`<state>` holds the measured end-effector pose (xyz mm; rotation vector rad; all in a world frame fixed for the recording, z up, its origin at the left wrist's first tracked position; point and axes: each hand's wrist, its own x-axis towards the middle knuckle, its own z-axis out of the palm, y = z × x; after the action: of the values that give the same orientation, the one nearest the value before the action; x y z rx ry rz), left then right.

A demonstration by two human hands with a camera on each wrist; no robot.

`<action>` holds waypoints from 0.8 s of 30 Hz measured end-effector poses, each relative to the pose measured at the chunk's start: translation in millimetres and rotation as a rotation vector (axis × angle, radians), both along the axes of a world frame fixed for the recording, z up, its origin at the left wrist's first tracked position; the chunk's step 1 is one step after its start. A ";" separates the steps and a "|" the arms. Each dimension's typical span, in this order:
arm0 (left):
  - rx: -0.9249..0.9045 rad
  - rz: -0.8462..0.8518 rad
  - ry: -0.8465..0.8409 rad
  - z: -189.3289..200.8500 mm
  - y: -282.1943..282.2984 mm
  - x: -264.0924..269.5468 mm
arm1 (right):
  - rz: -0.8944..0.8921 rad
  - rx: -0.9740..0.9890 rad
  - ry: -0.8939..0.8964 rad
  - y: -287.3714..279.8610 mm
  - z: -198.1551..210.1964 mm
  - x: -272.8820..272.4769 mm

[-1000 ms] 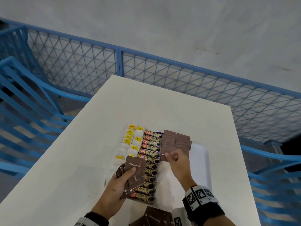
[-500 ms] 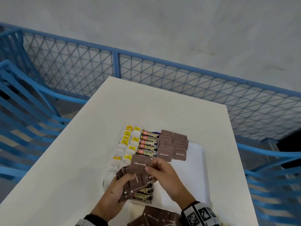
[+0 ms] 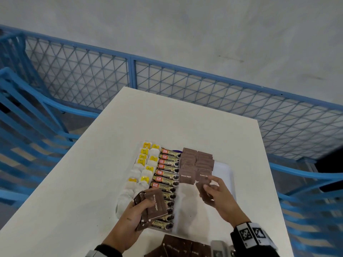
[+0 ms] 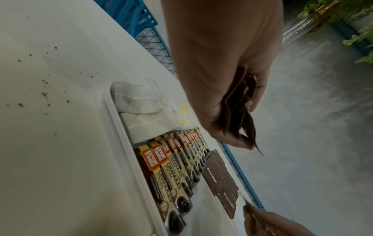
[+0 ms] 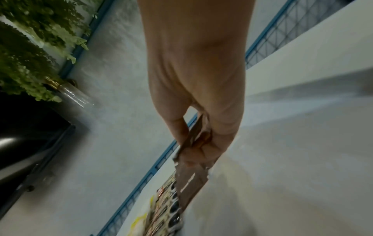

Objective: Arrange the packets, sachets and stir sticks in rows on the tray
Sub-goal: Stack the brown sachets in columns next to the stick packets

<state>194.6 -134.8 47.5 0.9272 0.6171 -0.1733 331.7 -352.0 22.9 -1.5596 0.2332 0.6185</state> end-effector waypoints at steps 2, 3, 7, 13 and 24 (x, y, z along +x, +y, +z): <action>0.004 -0.004 0.006 -0.9 0.2 0.5 | 0.025 -0.018 0.024 -10.4 -5.3 9.2; 0.009 -0.003 0.013 -1.6 0.3 0.6 | 0.039 -0.035 0.014 -13.5 -7.0 14.0; 0.027 0.005 0.035 -2.1 0.2 1.8 | 0.095 -0.335 -0.148 -14.3 -13.3 29.4; 0.038 0.002 0.031 -2.1 2.2 0.9 | 0.192 -0.606 -0.320 -5.8 -20.0 41.4; 0.030 0.029 -0.032 0.2 1.8 2.9 | 0.193 -0.930 -0.669 10.3 -34.1 40.5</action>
<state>197.6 -133.1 47.7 0.9479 0.6050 -0.1230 372.3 -341.7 -11.2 -2.6124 -0.1787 0.0699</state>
